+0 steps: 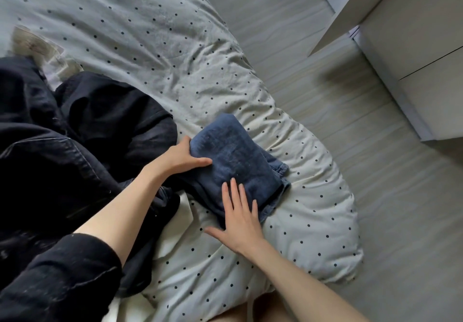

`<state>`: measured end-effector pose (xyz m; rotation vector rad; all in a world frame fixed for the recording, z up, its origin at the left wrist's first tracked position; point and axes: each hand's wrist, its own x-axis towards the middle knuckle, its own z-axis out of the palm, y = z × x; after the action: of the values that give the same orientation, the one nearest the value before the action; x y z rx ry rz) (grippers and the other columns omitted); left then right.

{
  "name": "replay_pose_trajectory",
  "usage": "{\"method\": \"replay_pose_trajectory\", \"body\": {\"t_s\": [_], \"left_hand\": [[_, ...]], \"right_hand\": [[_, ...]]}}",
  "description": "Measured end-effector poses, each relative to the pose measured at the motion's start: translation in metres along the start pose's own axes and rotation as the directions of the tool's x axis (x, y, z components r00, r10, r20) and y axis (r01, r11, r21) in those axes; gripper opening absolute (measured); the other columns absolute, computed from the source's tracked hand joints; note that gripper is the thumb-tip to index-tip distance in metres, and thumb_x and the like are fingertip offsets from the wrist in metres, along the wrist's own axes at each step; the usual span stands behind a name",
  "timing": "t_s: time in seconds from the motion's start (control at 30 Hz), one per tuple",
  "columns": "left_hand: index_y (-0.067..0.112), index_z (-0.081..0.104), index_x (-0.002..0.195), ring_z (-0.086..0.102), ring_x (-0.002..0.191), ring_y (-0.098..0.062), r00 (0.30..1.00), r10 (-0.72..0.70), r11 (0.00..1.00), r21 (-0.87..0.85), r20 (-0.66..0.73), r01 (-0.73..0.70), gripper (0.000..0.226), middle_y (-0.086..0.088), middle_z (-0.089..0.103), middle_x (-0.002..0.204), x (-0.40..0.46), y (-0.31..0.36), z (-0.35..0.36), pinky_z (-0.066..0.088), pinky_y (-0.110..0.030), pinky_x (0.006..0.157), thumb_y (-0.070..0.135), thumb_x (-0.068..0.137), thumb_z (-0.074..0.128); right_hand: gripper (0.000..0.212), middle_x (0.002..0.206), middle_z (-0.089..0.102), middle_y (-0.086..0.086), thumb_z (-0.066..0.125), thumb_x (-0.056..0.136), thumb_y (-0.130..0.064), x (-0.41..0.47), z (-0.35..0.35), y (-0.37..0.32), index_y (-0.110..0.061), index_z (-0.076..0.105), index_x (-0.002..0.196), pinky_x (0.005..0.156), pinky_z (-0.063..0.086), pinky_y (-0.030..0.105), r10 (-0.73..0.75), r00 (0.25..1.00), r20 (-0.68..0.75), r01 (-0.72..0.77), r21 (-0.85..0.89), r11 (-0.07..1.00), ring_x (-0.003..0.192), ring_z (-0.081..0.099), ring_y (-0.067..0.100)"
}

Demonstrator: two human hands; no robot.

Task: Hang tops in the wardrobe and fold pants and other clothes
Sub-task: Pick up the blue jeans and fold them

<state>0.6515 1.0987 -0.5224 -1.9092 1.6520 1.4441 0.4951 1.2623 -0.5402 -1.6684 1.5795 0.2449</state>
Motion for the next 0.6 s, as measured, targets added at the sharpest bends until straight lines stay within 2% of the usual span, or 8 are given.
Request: {"method": "replay_pose_trajectory", "body": {"t_s": [0.1,0.17,0.23,0.3,0.4,0.47,0.53,0.6], "left_hand": [[0.022,0.041,0.101,0.047,0.089,-0.019,0.994,0.015,0.999,0.035,-0.106,-0.012,0.052,-0.005,0.058,0.112,0.004,-0.006,0.006,0.038,-0.032,0.074,0.052,0.072,0.071],[0.022,0.041,0.099,0.047,0.089,-0.020,0.992,0.007,0.999,0.050,-0.126,-0.001,0.050,-0.005,0.058,0.110,0.008,-0.005,0.005,0.040,-0.035,0.076,0.053,0.073,0.070],[0.021,0.042,0.100,0.051,0.092,-0.023,0.991,0.005,0.999,0.053,-0.130,0.001,0.051,-0.005,0.059,0.111,0.010,-0.007,0.004,0.043,-0.037,0.079,0.054,0.073,0.070],[0.020,0.042,0.102,0.054,0.099,-0.028,0.988,0.009,0.998,0.064,-0.155,0.001,0.053,-0.008,0.059,0.115,0.009,-0.013,0.004,0.044,-0.039,0.083,0.054,0.073,0.070],[0.018,0.044,0.110,0.056,0.105,-0.034,0.980,0.048,0.992,0.122,-0.193,-0.025,0.059,-0.011,0.060,0.118,0.011,-0.016,0.008,0.045,-0.040,0.082,0.057,0.074,0.069],[0.019,0.043,0.115,0.057,0.105,-0.034,0.973,0.083,0.989,0.134,-0.216,-0.055,0.063,-0.011,0.061,0.117,0.011,-0.018,0.011,0.047,-0.042,0.083,0.059,0.073,0.068],[0.020,0.043,0.118,0.057,0.105,-0.033,0.964,0.120,0.988,0.121,-0.236,-0.094,0.067,-0.009,0.061,0.117,0.009,-0.020,0.014,0.048,-0.043,0.084,0.061,0.071,0.068],[0.023,0.042,0.121,0.057,0.107,-0.030,0.961,0.145,0.987,0.103,-0.235,-0.124,0.070,-0.005,0.061,0.118,0.007,-0.022,0.016,0.048,-0.042,0.086,0.064,0.070,0.067]], "right_hand": [[0.066,0.159,0.008,0.000,0.043,0.095,-0.048,-0.006,-0.009,0.011,-0.019,0.020,0.150,0.116,0.016,0.042,0.008,0.985,-0.174,0.023,0.177,0.984,0.146,0.009,0.018],[0.039,0.137,0.048,0.013,0.053,0.094,-0.025,-0.015,-0.015,0.026,-0.004,0.054,0.127,0.104,0.035,0.037,0.211,0.884,-0.418,-0.090,0.291,0.952,0.127,0.043,0.030],[0.029,0.120,0.055,0.014,0.055,0.093,-0.015,-0.028,-0.015,0.043,0.000,0.058,0.117,0.095,0.038,0.034,0.412,0.790,-0.455,-0.242,0.386,0.890,0.113,0.050,0.030],[0.033,0.122,0.052,0.016,0.056,0.092,-0.014,-0.035,-0.011,0.054,0.001,0.052,0.121,0.096,0.036,0.033,0.552,0.753,-0.358,-0.328,0.522,0.787,0.114,0.049,0.030],[0.047,0.133,0.047,0.013,0.057,0.093,-0.021,-0.024,-0.017,0.061,-0.002,0.041,0.133,0.092,0.040,0.028,0.719,0.690,-0.086,-0.346,0.833,0.432,0.113,0.054,0.023],[0.057,0.137,0.045,0.012,0.060,0.091,-0.026,-0.010,-0.027,0.068,-0.004,0.036,0.138,0.096,0.039,0.027,0.748,0.664,-0.018,-0.274,0.924,0.266,0.116,0.052,0.021],[0.068,0.141,0.040,0.013,0.065,0.087,-0.031,0.003,-0.044,0.080,-0.005,0.033,0.141,0.103,0.031,0.028,0.746,0.643,-0.172,-0.289,0.848,0.444,0.127,0.042,0.023],[0.078,0.145,0.035,0.009,0.068,0.082,-0.040,0.019,-0.063,0.091,-0.011,0.032,0.144,0.108,0.024,0.030,0.581,0.729,-0.362,-0.290,0.606,0.741,0.134,0.031,0.023]]}}
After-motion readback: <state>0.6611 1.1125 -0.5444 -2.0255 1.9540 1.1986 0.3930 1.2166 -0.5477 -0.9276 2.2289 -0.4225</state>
